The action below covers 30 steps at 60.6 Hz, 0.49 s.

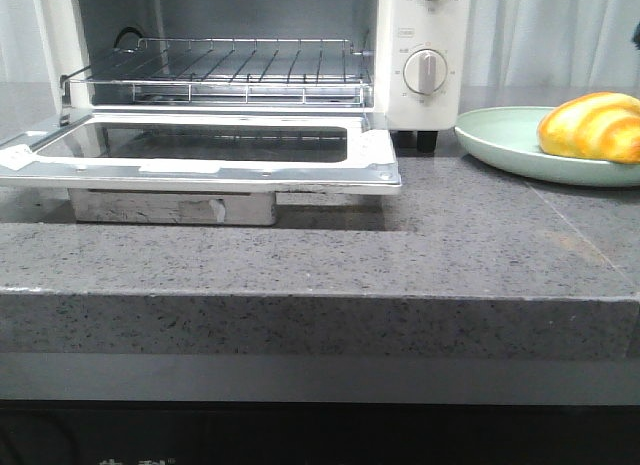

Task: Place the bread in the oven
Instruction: 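Lower the right gripper over the striped bread roll on the plate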

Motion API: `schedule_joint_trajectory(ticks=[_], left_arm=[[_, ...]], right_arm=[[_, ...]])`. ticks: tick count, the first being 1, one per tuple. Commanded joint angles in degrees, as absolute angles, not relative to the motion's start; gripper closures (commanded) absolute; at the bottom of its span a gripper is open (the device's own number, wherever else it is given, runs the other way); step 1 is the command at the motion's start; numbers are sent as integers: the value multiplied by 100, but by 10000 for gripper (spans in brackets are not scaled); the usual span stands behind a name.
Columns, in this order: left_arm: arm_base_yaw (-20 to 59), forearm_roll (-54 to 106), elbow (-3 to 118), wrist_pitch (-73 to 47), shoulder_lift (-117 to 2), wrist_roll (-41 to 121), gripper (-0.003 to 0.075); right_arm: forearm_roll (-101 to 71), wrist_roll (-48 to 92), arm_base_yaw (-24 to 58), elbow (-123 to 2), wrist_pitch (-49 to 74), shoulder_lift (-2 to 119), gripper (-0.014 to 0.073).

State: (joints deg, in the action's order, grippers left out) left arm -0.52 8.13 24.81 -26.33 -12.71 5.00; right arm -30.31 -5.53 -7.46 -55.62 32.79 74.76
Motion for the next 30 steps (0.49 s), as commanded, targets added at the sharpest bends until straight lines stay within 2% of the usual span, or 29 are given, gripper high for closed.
schedule_joint_trajectory(ticks=[1,30], left_arm=[[-68,877,2625,-2234,-1320,449,741],[-68,877,2625,-2234,-1320,449,741]], right_arm=[[-3724,-87,-784,-5942,3246,7679,2],[-3779,0,-800,-6114,3178,8246,2]])
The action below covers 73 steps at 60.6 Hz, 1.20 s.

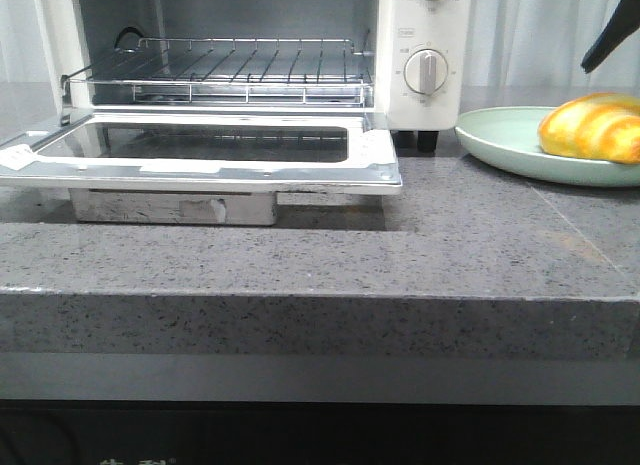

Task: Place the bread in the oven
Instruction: 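Lower the right gripper over the striped bread roll on the plate, then grasp the bread roll with the right gripper and lift it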

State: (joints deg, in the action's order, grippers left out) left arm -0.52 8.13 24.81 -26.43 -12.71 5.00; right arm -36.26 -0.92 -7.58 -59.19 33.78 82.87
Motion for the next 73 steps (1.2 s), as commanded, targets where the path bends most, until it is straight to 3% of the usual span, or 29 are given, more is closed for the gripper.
schedule_joint_trajectory(ticks=[1,20,36,45,61,73], left_arm=[[-68,877,2625,-2234,-1320,449,741],[-68,877,2625,-2234,-1320,449,741],[-68,877,2625,-2234,-1320,449,741],[-68,877,2625,-2234,-1320,449,741],[-68,877,2625,-2234,-1320,449,741],[-68,877,2625,-2234,-1320,449,741]], right_arm=[[-3794,0,-800,-6114,3198,8276,2],[-3823,291,-793,-6168,3372,8457,27],[-3941,313,-793,-6356,3647,8457,369],[-4130,313,-793,-6482,3797,8429,493],[-4100,313,-793,-6553,4286,7926,522],[-4105,313,-703,-5767,4179,6767,522]])
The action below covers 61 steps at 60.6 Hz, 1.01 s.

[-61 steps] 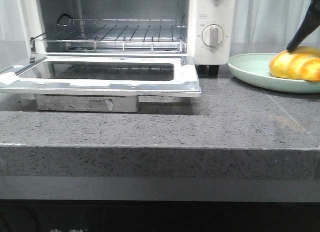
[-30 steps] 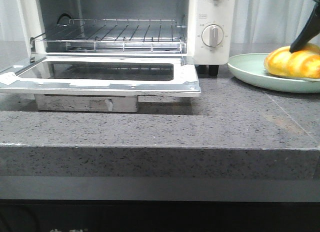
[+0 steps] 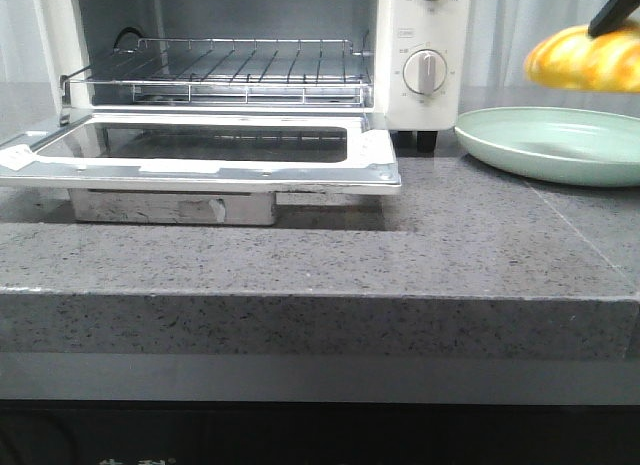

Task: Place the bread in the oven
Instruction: 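Grasp the bread roll with the right gripper and lift it, then carry the bread roll with the right gripper into the open oven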

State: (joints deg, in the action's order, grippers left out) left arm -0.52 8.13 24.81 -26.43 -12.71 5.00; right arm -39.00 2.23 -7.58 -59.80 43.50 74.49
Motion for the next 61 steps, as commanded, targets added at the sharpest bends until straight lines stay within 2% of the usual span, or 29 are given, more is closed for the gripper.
schedule_joint_trajectory(ticks=[1,8,17,27,37,48,61], left_arm=[[-68,877,2625,-2234,-1320,449,741],[-68,877,2625,-2234,-1320,449,741],[-68,877,2625,-2234,-1320,449,741],[-68,877,2625,-2234,-1320,449,741],[-68,877,2625,-2234,-1320,449,741],[-68,877,2625,-2234,-1320,449,741],[-68,877,2625,-2234,-1320,449,741]], right_arm=[[-4115,313,-674,-5690,4164,6668,522],[-4326,313,-293,-5150,4031,5966,522],[-4990,400,786,-4777,3650,5537,522],[-5368,464,2469,-4789,2336,5793,522],[-5382,464,3682,-5039,671,6635,515],[-5382,464,3853,-5882,-235,7849,515],[-5382,464,3653,-6685,-353,8770,515]])
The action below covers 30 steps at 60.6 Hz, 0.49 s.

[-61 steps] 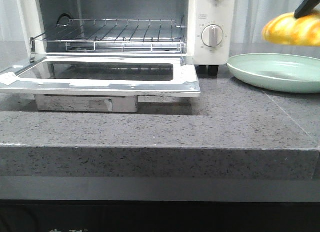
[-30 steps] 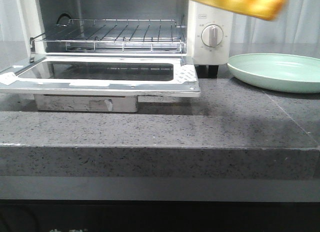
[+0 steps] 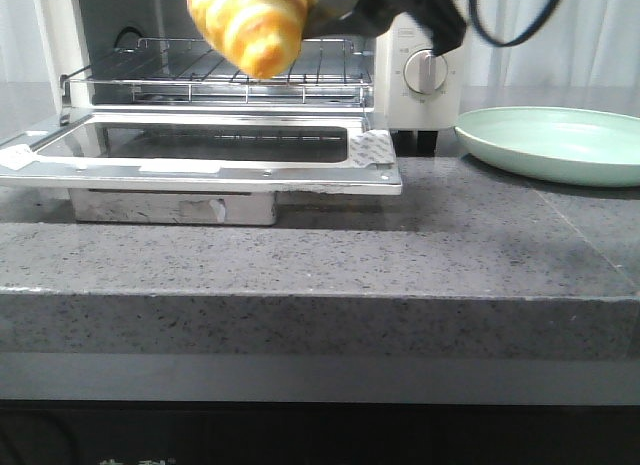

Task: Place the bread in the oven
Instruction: 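Carry the bread roll with the right gripper into the open oven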

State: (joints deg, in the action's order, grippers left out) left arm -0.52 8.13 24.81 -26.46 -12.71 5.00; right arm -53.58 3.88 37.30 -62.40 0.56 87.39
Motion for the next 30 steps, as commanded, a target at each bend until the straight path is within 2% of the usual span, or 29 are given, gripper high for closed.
schedule_joint_trajectory(ticks=[1,18,30], left_arm=[[-68,877,2625,-2234,-1320,449,741],[-68,877,2625,-2234,-1320,449,741],[-68,877,2625,-2234,-1320,449,741]], right_arm=[[-5366,472,3653,-6756,-368,8835,515],[-5365,616,3596,-7730,-363,9513,515],[-5365,616,3272,-7881,-156,9748,515]])
